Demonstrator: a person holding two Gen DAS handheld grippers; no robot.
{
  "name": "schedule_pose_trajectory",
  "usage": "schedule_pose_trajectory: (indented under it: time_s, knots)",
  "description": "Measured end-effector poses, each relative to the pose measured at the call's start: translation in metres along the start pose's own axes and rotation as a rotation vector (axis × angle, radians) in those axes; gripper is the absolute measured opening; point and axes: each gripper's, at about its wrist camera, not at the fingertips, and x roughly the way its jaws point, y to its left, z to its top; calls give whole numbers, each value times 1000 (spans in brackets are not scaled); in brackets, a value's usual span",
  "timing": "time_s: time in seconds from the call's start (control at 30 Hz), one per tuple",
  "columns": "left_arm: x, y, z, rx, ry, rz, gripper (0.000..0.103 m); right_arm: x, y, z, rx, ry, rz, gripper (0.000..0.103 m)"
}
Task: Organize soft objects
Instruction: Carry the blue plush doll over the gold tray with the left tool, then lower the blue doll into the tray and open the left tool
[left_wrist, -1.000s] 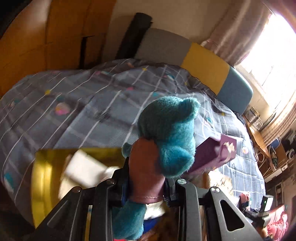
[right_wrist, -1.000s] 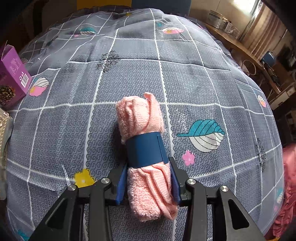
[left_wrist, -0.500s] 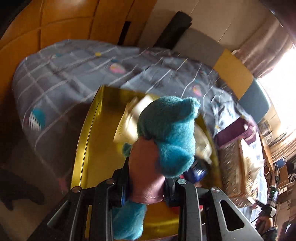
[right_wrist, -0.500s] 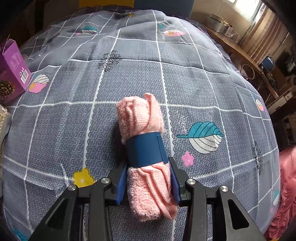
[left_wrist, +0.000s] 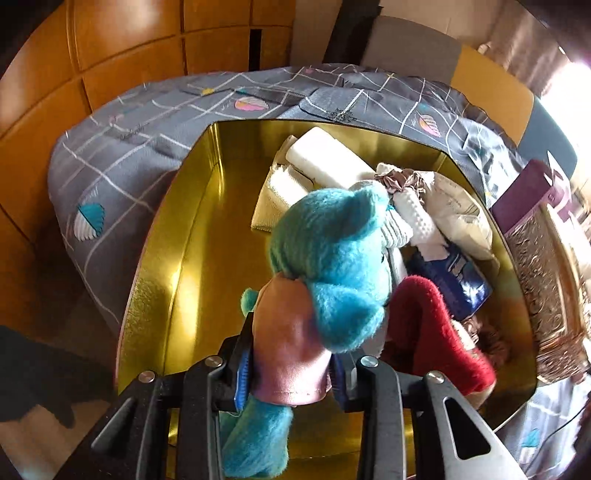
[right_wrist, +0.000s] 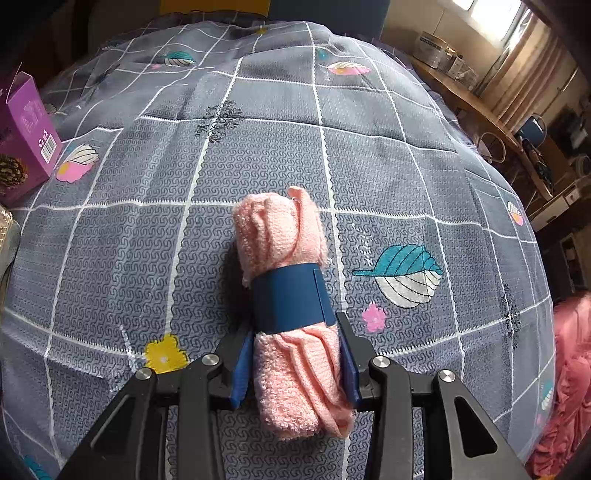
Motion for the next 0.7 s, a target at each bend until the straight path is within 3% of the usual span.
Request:
schedule_pose_trajectory:
  time_s: [0.4,0.7]
  knots:
    - [-17,-13,-2,107,-95,66,33,2,-4,5,0,-2,3,39]
    - [-22,-14,-5,117,-96,66,38,3,-3,5,5,-6,5,39]
